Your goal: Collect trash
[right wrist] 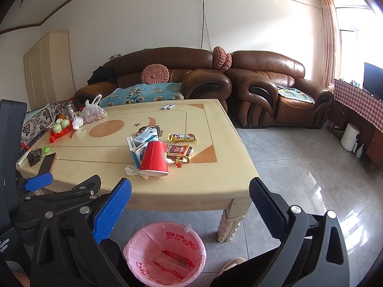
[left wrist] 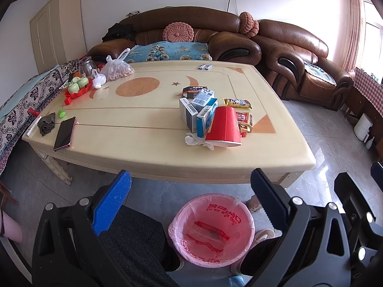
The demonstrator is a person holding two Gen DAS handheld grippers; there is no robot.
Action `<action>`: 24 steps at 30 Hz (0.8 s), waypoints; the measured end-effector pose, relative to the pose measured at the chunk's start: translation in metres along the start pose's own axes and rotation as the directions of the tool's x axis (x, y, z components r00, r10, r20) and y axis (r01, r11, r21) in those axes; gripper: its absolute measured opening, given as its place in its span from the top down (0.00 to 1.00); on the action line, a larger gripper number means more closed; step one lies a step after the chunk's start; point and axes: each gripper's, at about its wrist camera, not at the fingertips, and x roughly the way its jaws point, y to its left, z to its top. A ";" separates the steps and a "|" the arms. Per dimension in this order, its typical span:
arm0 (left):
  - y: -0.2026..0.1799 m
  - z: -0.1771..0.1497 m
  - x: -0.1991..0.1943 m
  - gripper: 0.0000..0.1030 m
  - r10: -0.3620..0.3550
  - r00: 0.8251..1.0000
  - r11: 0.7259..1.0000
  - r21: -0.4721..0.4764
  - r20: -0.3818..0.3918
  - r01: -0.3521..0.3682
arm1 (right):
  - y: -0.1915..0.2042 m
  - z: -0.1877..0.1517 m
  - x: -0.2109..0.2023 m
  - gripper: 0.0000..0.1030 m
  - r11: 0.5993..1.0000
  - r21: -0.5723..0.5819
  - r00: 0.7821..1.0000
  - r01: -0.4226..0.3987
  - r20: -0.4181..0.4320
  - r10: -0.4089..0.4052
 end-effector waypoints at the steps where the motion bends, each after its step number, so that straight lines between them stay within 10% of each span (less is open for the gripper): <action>1: 0.000 0.000 0.000 0.05 0.000 1.000 1.000 0.000 0.000 0.000 | 0.000 0.000 0.000 0.06 1.000 0.000 1.000 0.000 0.000 0.000; 24: 0.001 -0.001 0.001 0.05 0.000 1.000 1.000 0.000 -0.006 0.000 | 0.008 -0.001 0.007 0.06 1.000 0.004 1.000 -0.010 -0.008 0.010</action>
